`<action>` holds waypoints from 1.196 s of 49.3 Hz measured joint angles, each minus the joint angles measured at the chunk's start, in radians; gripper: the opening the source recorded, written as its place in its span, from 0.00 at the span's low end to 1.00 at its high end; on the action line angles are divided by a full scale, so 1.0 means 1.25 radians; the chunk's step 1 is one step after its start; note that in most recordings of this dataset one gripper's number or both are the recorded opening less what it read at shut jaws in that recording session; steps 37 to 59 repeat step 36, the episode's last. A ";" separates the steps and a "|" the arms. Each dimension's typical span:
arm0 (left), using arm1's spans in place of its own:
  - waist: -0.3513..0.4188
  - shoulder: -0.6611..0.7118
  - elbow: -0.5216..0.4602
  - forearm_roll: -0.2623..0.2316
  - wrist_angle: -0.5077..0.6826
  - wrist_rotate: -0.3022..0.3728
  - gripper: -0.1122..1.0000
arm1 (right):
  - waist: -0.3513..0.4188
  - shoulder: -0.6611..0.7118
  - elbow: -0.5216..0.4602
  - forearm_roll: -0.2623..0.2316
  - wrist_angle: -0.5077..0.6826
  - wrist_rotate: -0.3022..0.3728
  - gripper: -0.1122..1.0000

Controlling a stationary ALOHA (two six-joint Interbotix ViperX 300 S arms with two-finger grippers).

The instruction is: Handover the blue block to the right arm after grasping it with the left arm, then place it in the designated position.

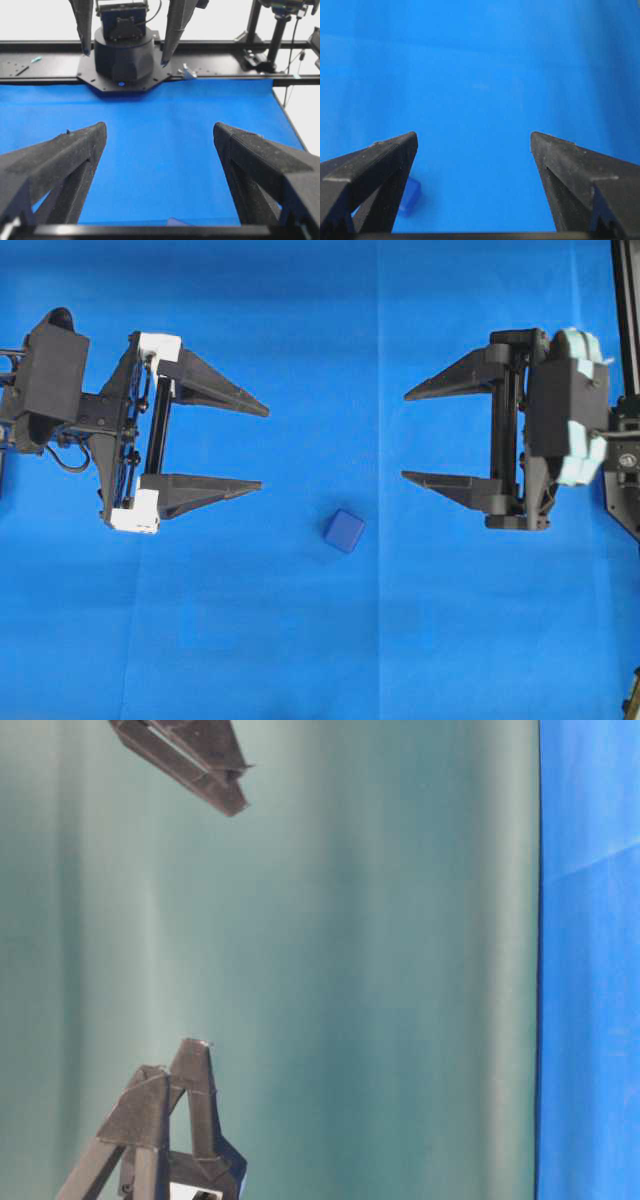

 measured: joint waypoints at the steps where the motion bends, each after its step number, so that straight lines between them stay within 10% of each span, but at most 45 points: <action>1: 0.000 0.000 0.000 0.000 0.000 0.000 0.93 | -0.004 -0.001 0.002 -0.002 -0.012 0.000 0.93; 26: 0.001 0.000 0.000 0.000 0.000 0.000 0.93 | -0.108 -0.022 0.093 -0.006 -0.293 0.000 0.93; 59: 0.001 0.000 0.000 0.000 0.000 0.000 0.93 | -0.120 -0.021 0.097 -0.005 -0.308 0.000 0.93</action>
